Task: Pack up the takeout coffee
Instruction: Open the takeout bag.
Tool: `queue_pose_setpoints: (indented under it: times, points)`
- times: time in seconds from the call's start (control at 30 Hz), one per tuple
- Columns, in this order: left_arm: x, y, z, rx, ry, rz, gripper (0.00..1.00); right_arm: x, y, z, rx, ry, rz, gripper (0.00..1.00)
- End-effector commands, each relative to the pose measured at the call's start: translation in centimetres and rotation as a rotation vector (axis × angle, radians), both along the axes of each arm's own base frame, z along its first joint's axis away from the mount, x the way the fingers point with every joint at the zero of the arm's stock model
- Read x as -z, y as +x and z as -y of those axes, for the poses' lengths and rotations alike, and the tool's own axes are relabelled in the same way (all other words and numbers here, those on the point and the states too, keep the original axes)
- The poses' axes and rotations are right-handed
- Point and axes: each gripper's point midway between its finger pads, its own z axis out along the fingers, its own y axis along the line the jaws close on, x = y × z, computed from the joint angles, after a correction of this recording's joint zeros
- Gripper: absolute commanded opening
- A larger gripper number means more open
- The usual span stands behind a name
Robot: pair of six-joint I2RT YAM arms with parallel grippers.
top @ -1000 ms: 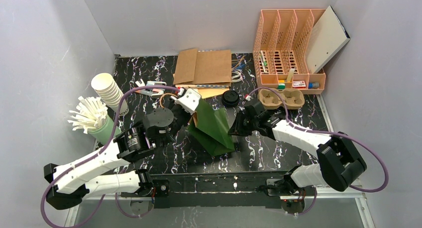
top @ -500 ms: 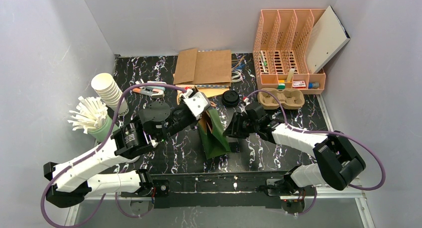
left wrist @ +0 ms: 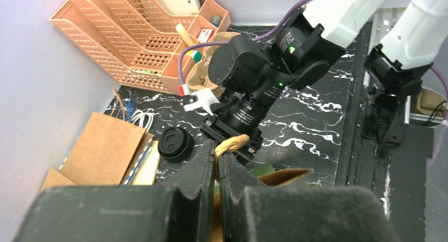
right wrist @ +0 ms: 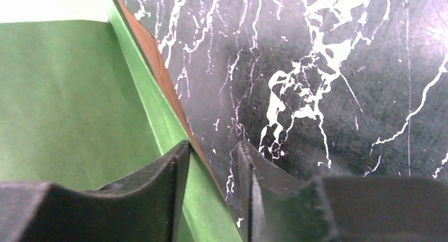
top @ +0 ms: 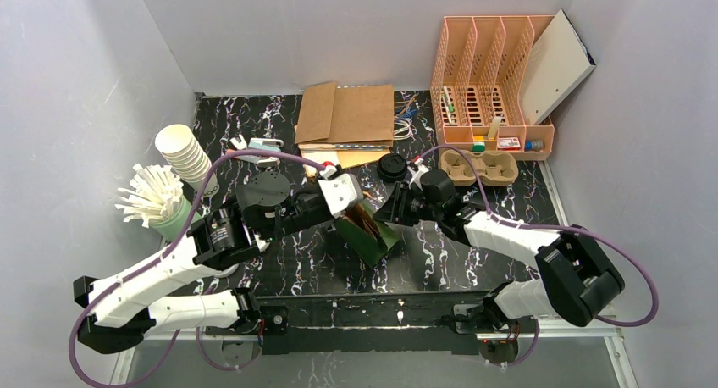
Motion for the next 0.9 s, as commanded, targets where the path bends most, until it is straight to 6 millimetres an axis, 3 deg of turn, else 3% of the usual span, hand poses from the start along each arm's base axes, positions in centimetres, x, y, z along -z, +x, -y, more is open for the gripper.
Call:
queue_pose_setpoints:
  times: [0.0, 0.13, 0.43, 0.67, 0.87]
  points:
    - [-1.4, -1.6, -0.3, 0.082, -0.027, 0.011, 0.0, -3.1, 0.4, -0.8, -0.033, 0.094, 0.116, 0.52]
    - [-0.7, -1.4, -0.3, 0.072, -0.007, 0.007, 0.0, -3.9, 0.1, -1.3, -0.069, 0.123, 0.13, 0.53]
    - [-1.7, 1.0, -1.7, -0.075, -0.008, 0.067, 0.0, -3.2, -0.9, -1.5, -0.115, 0.112, 0.07, 0.32]
    - [-4.1, 3.5, -3.8, -0.252, -0.027, 0.129, 0.0, -1.3, -0.6, 0.6, -0.009, 0.016, 0.044, 0.2]
    - [-3.7, 6.2, -5.2, -0.442, 0.024, 0.118, 0.0, -0.5, -0.3, 3.1, 0.145, -0.012, 0.049, 0.02]
